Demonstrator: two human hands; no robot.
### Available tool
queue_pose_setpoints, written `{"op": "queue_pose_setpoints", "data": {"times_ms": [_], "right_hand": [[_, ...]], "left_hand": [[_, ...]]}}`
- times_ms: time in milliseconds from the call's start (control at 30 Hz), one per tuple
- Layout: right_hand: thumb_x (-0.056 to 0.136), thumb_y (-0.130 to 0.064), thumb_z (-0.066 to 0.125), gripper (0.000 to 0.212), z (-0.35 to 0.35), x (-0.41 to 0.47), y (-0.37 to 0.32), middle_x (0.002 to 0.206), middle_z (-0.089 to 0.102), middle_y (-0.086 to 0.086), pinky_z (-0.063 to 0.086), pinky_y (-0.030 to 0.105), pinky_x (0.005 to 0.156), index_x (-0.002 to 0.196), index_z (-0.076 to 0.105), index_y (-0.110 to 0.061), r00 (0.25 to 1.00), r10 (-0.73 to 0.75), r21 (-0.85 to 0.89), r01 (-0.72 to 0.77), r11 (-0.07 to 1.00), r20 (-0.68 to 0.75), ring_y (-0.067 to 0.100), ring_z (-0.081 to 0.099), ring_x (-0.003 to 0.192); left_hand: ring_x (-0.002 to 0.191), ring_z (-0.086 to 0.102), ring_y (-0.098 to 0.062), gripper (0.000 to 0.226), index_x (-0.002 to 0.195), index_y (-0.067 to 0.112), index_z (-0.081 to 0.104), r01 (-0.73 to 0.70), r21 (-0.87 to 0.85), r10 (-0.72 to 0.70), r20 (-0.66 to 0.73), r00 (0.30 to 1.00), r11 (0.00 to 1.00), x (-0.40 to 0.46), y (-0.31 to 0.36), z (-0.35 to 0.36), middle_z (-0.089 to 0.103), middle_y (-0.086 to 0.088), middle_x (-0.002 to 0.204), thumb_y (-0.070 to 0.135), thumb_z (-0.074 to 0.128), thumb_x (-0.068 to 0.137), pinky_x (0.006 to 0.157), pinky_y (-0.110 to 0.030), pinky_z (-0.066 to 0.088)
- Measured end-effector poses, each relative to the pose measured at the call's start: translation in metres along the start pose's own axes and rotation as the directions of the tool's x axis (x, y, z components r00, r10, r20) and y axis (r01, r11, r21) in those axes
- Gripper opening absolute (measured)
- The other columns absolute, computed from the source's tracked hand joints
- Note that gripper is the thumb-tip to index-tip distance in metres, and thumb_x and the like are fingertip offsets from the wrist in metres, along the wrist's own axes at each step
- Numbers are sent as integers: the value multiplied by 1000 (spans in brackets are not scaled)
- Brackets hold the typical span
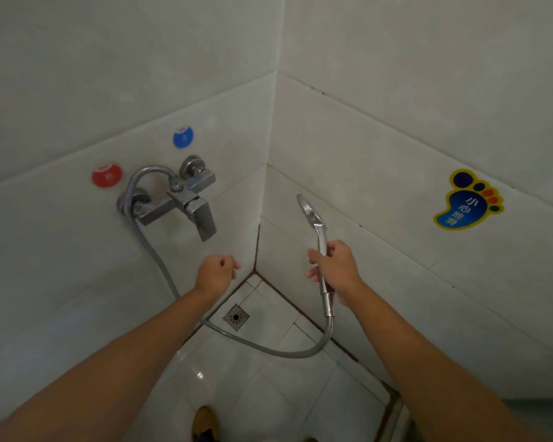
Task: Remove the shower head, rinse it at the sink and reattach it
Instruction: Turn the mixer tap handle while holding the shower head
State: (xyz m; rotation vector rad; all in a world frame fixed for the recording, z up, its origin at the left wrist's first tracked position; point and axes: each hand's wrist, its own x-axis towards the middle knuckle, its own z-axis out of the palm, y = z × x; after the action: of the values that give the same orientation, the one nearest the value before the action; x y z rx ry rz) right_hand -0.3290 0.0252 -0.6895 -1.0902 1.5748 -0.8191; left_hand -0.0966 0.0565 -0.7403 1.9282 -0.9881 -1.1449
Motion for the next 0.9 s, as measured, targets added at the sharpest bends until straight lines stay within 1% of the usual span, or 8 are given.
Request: {"op": "queue_pose_setpoints", "data": {"times_ms": [100,200,333,467,600,700,800,900], "right_hand": [[93,-7,68,10,11,2,-15,81,61,11,63,36,65,97,61,-1,995,-34,159,18,987,95,32,72,67],[95,-5,64,10,24,-2,-35,80,65,15,62,33,75,92,65,4,967,-134,208,88,974,216,32,73,76],[100,-9,57,25,39,-9,-67,84,75,8,60,39,87,93,68,12,911,-280,187,231,955,304,34,74,88],[104,-16,52,20,43,-20,-104,92,76,19,58,38,90,99,69,-7,833,-367,243,288,926,415,35,73,95],[105,-14,48,20,47,-30,-138,98,75,21,57,40,94,112,65,-6,769,-404,332,263,906,496,35,72,100],[105,-15,46,23,46,-39,-164,105,75,16,55,41,97,117,64,-7,695,-446,346,291,892,565,29,72,105],[103,-17,52,24,38,-48,-199,112,76,5,57,30,91,123,64,-12,602,-510,323,397,859,614,17,70,109],[94,-12,67,15,29,-51,-230,103,77,3,57,27,86,109,70,-15,505,-581,269,561,783,638,16,73,100]], "left_hand": [[46,47,-11,22,89,0,70,-9,-61,23,223,974,998,-27,18,17,62,-4,68,17,57,95,41,-19,36],[52,54,-7,21,91,4,69,-90,-109,117,281,953,990,-47,39,26,65,-1,72,24,64,93,43,-16,39],[68,64,-13,18,96,10,72,-157,-258,213,203,956,953,-66,60,24,72,-1,85,23,61,95,53,-16,45],[95,71,-17,22,112,17,69,-174,-387,255,170,952,906,-81,79,5,75,0,104,28,55,98,75,-28,49],[91,68,-15,22,112,7,69,-261,-475,327,61,943,840,-94,105,-13,74,-7,100,19,60,95,82,-28,52],[80,66,-9,12,100,8,72,-372,-411,379,-69,923,832,-101,126,-28,72,-1,86,11,65,91,71,-15,52],[72,64,-1,12,89,26,74,-520,-265,480,-202,854,812,-104,148,-49,71,12,74,14,70,88,66,-16,50],[73,68,-9,7,91,21,76,-644,-145,580,-324,748,751,-109,176,-74,75,2,80,21,72,86,68,-23,54]]}}
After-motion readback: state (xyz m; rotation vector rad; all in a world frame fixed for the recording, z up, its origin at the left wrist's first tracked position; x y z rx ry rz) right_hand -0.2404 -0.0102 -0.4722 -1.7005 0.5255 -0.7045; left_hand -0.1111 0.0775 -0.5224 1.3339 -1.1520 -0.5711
